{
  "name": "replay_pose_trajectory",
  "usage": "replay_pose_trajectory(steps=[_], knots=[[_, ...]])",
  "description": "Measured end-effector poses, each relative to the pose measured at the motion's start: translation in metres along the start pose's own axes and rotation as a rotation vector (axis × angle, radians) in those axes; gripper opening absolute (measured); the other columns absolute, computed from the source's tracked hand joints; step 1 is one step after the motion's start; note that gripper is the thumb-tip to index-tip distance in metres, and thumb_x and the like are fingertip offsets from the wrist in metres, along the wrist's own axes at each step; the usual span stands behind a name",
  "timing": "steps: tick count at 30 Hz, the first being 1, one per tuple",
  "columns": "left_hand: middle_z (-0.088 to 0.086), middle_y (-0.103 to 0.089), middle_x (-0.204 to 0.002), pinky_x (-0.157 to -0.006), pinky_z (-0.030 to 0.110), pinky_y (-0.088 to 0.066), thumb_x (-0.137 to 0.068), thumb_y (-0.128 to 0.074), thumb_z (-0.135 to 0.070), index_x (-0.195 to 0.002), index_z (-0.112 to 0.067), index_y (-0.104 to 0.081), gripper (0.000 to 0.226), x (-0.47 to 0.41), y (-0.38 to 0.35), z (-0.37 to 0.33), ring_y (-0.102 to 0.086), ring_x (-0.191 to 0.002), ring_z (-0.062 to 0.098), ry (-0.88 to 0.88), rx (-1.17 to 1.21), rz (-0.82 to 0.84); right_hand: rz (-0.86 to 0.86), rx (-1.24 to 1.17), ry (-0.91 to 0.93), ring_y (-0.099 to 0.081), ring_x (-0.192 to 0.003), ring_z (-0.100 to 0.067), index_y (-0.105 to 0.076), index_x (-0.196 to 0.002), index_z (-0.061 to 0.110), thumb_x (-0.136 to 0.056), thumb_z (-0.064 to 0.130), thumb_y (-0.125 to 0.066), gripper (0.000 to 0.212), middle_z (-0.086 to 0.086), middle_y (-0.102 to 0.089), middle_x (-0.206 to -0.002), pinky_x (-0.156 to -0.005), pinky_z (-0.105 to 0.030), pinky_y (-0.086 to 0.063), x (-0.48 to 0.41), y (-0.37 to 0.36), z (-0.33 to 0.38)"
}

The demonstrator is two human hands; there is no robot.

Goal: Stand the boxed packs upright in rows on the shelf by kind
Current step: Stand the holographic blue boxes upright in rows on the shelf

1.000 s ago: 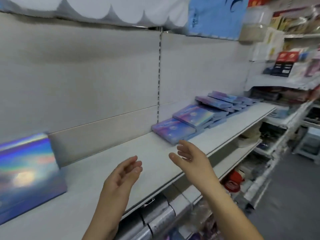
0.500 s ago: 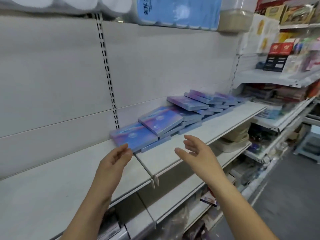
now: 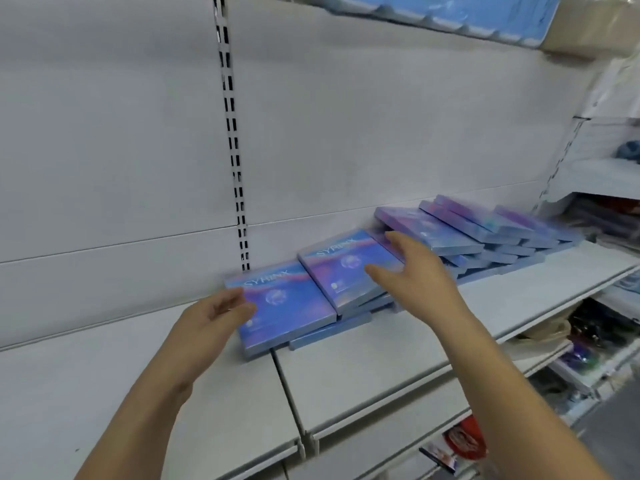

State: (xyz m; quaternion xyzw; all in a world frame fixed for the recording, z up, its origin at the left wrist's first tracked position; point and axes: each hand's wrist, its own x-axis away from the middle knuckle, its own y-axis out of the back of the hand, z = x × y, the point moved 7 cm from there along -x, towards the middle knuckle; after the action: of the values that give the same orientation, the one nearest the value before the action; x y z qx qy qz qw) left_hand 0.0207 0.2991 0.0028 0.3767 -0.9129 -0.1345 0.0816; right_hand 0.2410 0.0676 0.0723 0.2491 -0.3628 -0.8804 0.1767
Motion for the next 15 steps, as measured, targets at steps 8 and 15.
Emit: replay_pose_trajectory(steps=[8, 15], knots=[[-0.003, -0.068, -0.117, -0.089, 0.039, -0.046, -0.085, -0.047, -0.08, -0.146, -0.03, -0.046, 0.078, -0.022, -0.005, 0.006, -0.063, -0.113, 0.027, 0.133, -0.617, -0.152, 0.198, 0.513, -0.003, -0.048, -0.128, -0.031, -0.043, -0.145, 0.018, -0.088, 0.069, -0.053, 0.077, -0.008, -0.057, -0.138, -0.102, -0.039, -0.039, -0.039, -0.039, -0.015], [0.0, -0.071, -0.092, -0.078, 0.038, -0.05, -0.078, -0.085, -0.046, -0.158, -0.028, -0.019, 0.105, -0.035, -0.016, 0.006, -0.069, -0.089, 0.027, 0.153, -0.365, -0.208, 0.208, 0.599, 0.109, -0.042, -0.134, -0.033, -0.032, -0.153, 0.022, -0.095, 0.07, -0.041, 0.075, -0.015, -0.05, -0.144, -0.108, -0.043, -0.031, -0.044, -0.056, -0.012]])
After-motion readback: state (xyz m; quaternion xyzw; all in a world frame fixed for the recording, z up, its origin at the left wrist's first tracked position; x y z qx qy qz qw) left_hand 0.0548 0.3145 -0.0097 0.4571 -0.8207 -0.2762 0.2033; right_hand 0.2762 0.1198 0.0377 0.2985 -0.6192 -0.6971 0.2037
